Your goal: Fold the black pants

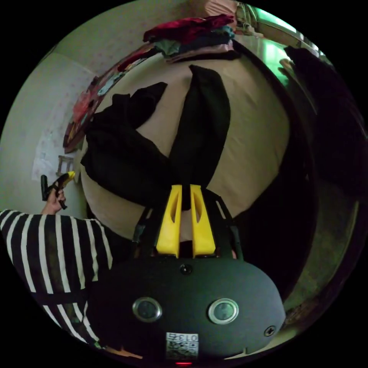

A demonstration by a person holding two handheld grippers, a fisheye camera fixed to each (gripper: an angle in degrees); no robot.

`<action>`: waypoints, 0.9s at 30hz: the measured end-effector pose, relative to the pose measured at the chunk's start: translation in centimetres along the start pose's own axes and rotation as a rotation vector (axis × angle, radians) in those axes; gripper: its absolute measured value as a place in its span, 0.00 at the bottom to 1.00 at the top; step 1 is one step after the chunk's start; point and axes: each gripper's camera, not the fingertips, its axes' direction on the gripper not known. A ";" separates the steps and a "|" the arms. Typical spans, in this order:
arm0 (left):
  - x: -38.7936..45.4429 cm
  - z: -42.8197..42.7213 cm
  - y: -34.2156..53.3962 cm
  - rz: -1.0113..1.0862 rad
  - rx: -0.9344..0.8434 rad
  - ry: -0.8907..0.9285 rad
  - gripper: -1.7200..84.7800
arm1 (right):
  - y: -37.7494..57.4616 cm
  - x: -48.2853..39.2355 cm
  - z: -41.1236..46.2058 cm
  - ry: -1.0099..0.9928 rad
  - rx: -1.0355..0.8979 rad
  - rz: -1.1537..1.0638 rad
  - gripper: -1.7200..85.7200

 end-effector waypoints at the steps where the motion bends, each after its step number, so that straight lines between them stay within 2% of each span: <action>1: 0.2 0.1 -0.3 0.018 -0.009 -0.011 0.13 | -0.2 -1.0 -0.5 0.067 0.019 -0.029 0.10; 4: 1.7 1.4 -3.1 0.121 -0.048 -0.050 0.15 | -2.0 -4.5 -1.3 0.208 0.061 -0.165 0.12; 7: 4.4 3.7 -6.7 0.243 -0.051 -0.093 0.18 | -4.0 -8.1 -1.3 0.238 0.094 -0.272 0.12; 11: 8.5 8.2 -11.0 0.424 -0.097 -0.120 0.22 | -5.8 -10.4 -1.0 0.173 0.114 -0.246 0.11; 13: 8.7 10.2 -12.6 0.428 -0.137 -0.137 0.23 | -6.0 -10.6 -0.9 0.190 0.111 -0.222 0.11; 14: 8.2 11.3 -13.5 0.399 -0.163 -0.073 0.23 | -6.2 -10.4 -1.0 0.207 0.107 -0.196 0.12; 16: 7.2 12.5 -14.4 0.344 -0.197 0.002 0.21 | -6.4 -9.9 -1.3 0.224 0.103 -0.152 0.12; 17: 7.1 12.8 -14.6 0.351 -0.221 0.002 0.14 | -6.6 -9.5 -1.6 0.229 0.103 -0.121 0.12; 18: 7.2 12.7 -14.5 0.375 -0.234 -0.023 0.10 | -6.8 -9.3 -1.8 0.234 0.106 -0.106 0.12; 22: 7.4 9.6 -13.2 0.458 -0.187 -0.019 0.05 | -8.1 -8.1 -3.0 0.295 0.108 -0.049 0.12; 26: 6.2 0.9 -9.7 0.617 -0.006 0.178 0.04 | -11.2 -6.8 -3.8 0.313 0.129 -0.049 0.12; 27: 5.2 -1.9 -8.3 0.630 0.041 0.179 0.04 | -11.8 -6.6 -3.9 0.310 0.135 -0.051 0.12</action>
